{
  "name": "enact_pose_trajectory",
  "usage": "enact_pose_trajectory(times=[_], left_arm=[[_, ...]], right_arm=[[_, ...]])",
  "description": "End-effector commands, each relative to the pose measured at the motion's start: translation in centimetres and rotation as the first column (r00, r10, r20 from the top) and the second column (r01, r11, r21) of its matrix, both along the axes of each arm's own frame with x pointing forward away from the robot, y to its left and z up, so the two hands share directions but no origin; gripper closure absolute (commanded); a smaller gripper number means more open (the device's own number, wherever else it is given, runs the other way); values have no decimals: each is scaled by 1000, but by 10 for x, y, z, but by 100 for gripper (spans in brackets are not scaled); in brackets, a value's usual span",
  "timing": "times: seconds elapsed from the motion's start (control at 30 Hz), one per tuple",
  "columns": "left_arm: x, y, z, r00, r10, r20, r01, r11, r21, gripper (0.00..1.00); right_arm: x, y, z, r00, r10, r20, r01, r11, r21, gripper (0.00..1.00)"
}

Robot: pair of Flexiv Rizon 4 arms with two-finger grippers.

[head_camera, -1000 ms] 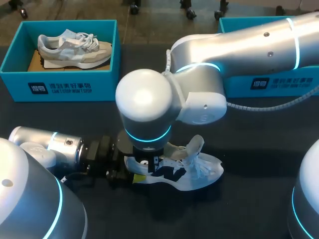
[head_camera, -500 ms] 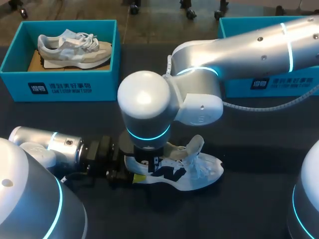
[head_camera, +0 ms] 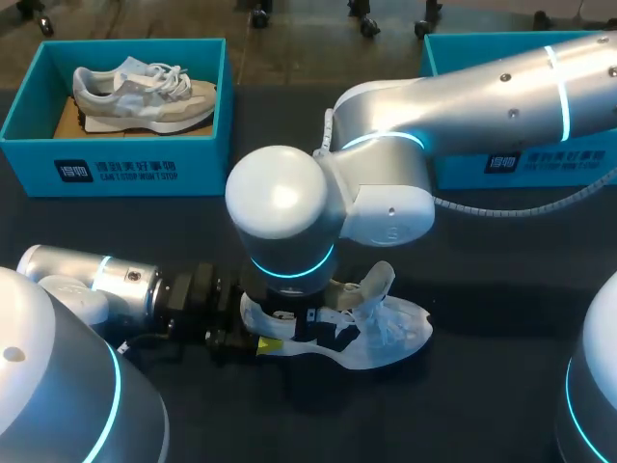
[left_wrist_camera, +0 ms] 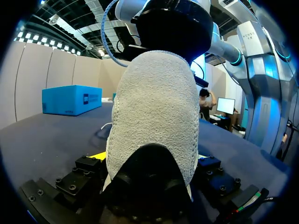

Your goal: Take the shoe out of the shoebox, open the shoe tongue, remove and reinsert the insole, then place the shoe into the shoebox

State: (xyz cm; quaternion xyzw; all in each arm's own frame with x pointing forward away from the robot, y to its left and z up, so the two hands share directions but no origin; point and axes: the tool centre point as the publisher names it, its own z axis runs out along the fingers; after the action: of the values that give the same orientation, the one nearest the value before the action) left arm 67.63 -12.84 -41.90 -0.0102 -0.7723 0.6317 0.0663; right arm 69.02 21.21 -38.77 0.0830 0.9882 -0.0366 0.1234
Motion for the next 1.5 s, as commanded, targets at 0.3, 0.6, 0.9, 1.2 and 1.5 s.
enact_pose_trajectory(times=[0.3, 0.6, 0.9, 1.2, 1.5], left_arm=[[0, 0, 0, 1000, 2, 0, -2, 1000, -1, 100], [0, 0, 0, 1000, 2, 0, -2, 1000, -1, 100], [0, 0, 0, 1000, 2, 0, -2, 1000, -1, 100], [0, 0, 0, 1000, 2, 0, -2, 1000, -1, 100], [0, 0, 0, 1000, 2, 0, -2, 1000, -1, 100]], right_arm=[[0, -23, 2, 999, -36, -5, 36, 999, 16, 89], [3, -25, -3, 999, -44, -29, 44, 999, 10, 70], [1, -24, -22, 993, -52, -104, 53, 999, 4, 69], [-14, -26, -41, 975, -70, -212, 76, 997, 23, 71], [-28, -29, -47, 947, -58, -316, 79, 995, 55, 100]])
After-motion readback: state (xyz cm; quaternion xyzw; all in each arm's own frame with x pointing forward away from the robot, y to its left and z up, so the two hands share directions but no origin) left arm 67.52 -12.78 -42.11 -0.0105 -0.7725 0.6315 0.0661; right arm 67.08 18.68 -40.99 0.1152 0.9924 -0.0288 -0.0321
